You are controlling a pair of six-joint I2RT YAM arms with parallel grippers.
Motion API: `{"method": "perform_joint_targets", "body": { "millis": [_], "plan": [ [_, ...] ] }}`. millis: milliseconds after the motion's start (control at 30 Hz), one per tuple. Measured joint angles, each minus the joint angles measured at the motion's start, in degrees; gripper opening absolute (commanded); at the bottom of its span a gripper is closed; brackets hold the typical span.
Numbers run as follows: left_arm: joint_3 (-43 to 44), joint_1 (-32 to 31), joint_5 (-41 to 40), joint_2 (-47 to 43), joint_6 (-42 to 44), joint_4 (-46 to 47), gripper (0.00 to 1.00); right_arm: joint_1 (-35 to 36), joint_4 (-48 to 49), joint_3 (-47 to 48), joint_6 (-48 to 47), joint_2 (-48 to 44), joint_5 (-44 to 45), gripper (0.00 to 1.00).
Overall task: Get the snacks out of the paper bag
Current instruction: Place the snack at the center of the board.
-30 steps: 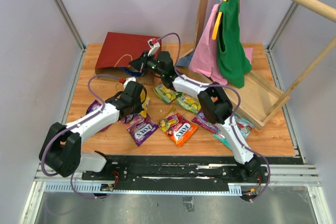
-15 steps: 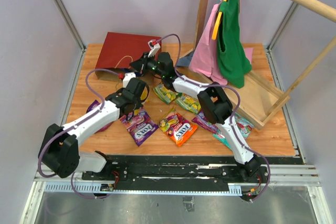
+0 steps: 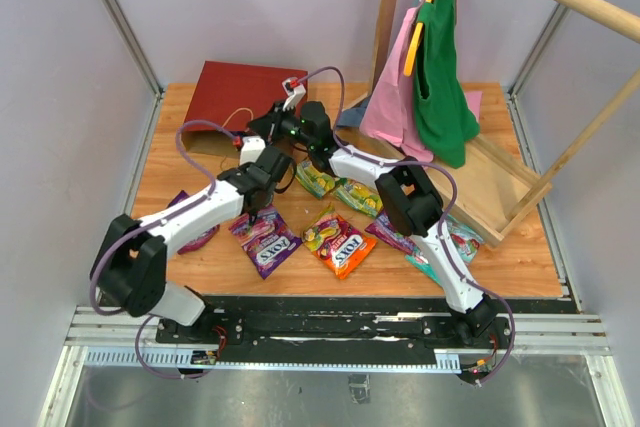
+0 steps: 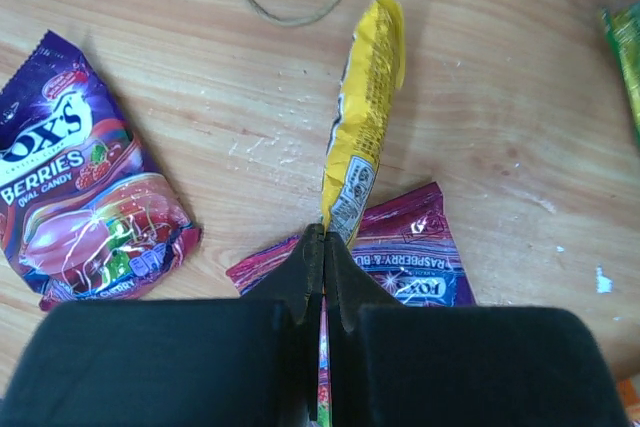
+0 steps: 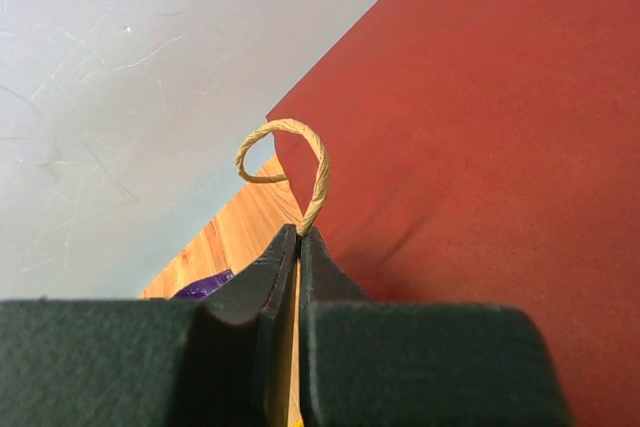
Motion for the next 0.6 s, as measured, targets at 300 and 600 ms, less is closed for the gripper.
{"method": "perform_joint_targets", "body": {
  "millis": [300, 600],
  "plan": [
    [4.15, -3.04, -1.49, 9.44, 0.24, -0.63, 0.00, -0.02, 1.14, -0.85, 0.26, 0.00, 0.00, 0.01],
    [4.63, -3.21, 0.96, 9.46, 1.66, 1.55, 0.01, -0.04, 1.95, -3.37, 0.83, 0.00, -0.04, 0.01]
  ]
}}
